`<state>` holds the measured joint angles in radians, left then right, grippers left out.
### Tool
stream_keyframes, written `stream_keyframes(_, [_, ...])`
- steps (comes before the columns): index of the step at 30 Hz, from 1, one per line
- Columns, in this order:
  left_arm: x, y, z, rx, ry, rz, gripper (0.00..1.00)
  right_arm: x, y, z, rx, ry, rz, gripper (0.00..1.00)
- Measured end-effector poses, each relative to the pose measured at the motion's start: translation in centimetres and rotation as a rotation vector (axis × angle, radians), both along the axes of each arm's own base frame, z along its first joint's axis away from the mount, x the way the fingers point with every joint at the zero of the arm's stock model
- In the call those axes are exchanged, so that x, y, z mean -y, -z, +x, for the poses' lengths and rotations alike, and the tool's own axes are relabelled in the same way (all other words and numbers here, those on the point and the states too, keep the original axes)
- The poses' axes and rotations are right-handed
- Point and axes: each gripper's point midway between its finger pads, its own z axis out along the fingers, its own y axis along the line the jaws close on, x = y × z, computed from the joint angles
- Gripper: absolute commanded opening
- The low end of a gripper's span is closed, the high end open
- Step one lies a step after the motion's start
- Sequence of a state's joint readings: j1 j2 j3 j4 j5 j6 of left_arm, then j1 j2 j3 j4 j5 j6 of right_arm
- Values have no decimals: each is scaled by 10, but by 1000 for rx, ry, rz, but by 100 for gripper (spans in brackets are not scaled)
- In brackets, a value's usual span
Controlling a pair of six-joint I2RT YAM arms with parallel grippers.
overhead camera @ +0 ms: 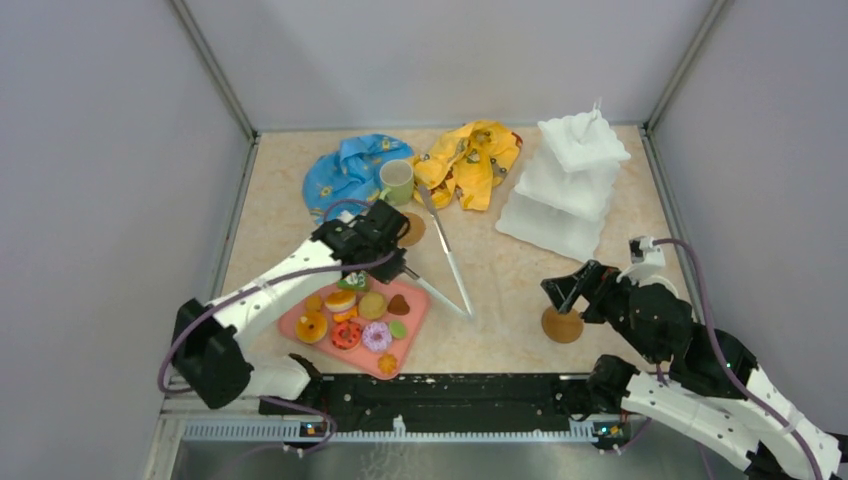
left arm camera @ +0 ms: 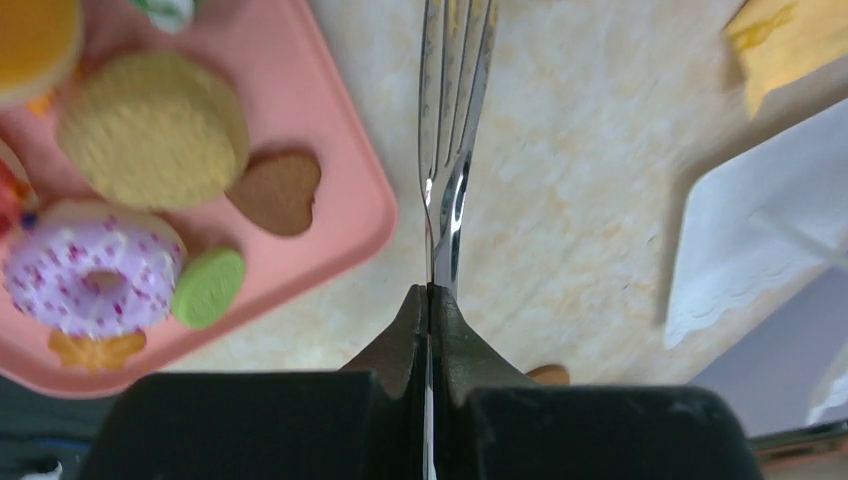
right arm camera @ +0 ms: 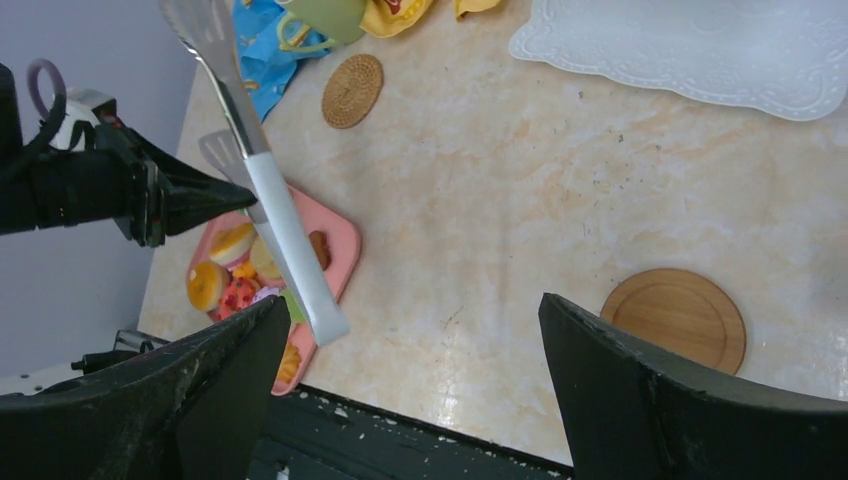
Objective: Serve the afternoon tea
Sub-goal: Place the clamp at the center of the board.
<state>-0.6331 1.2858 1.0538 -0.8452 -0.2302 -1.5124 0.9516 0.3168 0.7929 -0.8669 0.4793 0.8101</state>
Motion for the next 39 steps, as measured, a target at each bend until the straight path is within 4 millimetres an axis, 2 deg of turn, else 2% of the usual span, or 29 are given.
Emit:
stream_keyframes(4, [51, 22, -29, -125, 22, 14, 0, 5, 4, 1, -21, 36, 6, 96])
stream_keyframes(9, [90, 54, -52, -209, 19, 53, 0, 8, 3, 0, -26, 56, 31, 96])
stream_keyframes(12, [107, 71, -50, -239, -4, 73, 0, 9, 2, -1, -26, 57, 41, 96])
stream_keyframes(16, [125, 91, -38, -265, -39, 96, 1, 8, 2, -1, -26, 57, 44, 96])
stream_keyframes(21, [140, 102, -26, -276, -61, 104, 19, 7, 0, -2, -23, 47, 57, 96])
stream_keyframes(30, [143, 102, -21, -270, -63, 117, 47, 3, -5, -4, -14, 25, 84, 96])
stream_keyframes(34, [139, 99, -16, -229, -31, 145, 67, 1, -9, -4, 7, 13, 101, 98])
stream_keyframes(37, [137, 81, -6, -150, 18, 156, 80, -2, -6, -3, 18, 1, 89, 99])
stream_keyframes(39, [135, 56, 3, -64, 58, 150, 86, -4, -2, 0, 29, -7, 71, 99])
